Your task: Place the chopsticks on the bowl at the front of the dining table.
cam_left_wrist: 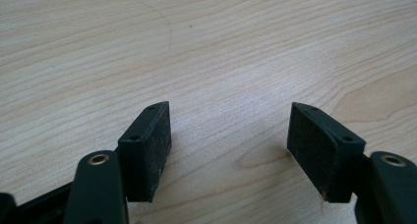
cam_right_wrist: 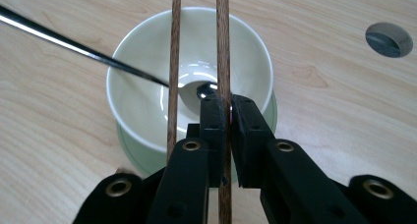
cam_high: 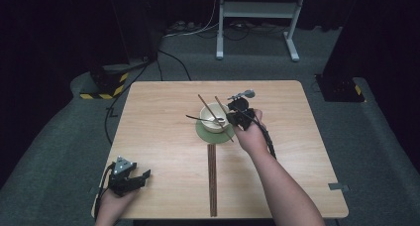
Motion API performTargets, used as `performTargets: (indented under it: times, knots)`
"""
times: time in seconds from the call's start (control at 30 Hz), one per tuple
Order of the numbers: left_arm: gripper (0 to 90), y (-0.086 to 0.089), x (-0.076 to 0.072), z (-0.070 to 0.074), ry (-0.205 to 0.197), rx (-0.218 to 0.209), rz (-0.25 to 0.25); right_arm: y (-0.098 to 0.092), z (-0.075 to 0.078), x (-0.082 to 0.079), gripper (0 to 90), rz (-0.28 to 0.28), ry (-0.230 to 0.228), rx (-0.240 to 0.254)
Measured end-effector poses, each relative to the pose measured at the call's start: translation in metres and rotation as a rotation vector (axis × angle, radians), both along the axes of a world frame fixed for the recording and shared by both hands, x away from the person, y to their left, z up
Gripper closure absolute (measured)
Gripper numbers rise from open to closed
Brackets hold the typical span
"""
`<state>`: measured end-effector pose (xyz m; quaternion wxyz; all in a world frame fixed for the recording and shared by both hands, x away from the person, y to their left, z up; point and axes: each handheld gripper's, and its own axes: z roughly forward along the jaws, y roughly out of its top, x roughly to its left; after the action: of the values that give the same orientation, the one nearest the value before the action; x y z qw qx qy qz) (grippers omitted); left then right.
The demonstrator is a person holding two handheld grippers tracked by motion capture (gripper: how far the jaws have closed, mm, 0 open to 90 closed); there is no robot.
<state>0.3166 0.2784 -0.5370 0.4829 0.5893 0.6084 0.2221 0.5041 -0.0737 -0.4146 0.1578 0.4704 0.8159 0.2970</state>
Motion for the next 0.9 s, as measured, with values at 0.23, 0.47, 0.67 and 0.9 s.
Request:
performTargets:
  times: [0.23, 0.47, 0.67, 0.9]
  knots:
    - [33.3, -0.001, 0.001, 0.000, -0.007, -0.017, 0.009, 0.015, -0.001, 0.020, 83.9, -0.004, 0.008, -0.023]
    - [33.2, -0.002, 0.001, 0.000, -0.014, -0.030, 0.017, 0.027, 0.002, 0.035, 83.9, -0.017, 0.004, -0.020]
    - [33.2, -0.002, 0.001, 0.000, -0.010, -0.030, 0.017, 0.035, 0.007, 0.044, 83.8, -0.019, -0.002, -0.024]
    - [33.2, -0.002, 0.001, 0.000, -0.010, -0.032, 0.018, 0.043, 0.009, 0.049, 83.8, -0.009, 0.007, -0.041]
